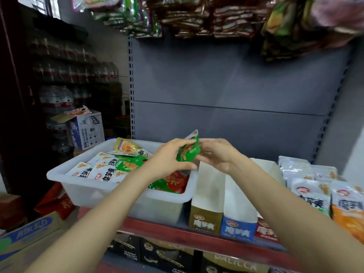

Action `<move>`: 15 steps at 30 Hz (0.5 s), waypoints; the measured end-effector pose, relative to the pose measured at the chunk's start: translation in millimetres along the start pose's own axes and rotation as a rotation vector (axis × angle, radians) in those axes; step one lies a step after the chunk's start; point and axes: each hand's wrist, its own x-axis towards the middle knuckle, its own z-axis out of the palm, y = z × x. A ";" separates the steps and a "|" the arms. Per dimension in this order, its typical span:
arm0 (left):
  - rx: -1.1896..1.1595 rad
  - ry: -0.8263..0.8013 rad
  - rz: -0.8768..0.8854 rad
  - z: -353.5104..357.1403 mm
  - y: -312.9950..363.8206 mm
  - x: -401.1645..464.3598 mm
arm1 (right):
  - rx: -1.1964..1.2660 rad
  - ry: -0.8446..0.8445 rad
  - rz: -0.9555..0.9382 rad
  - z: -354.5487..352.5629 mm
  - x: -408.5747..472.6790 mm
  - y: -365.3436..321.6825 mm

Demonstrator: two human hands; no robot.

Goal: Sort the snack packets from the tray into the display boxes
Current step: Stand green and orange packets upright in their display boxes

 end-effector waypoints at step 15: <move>-0.385 -0.013 -0.016 97.7 113.5 35.9 | -0.246 0.247 -0.262 -130.0 -112.7 -31.4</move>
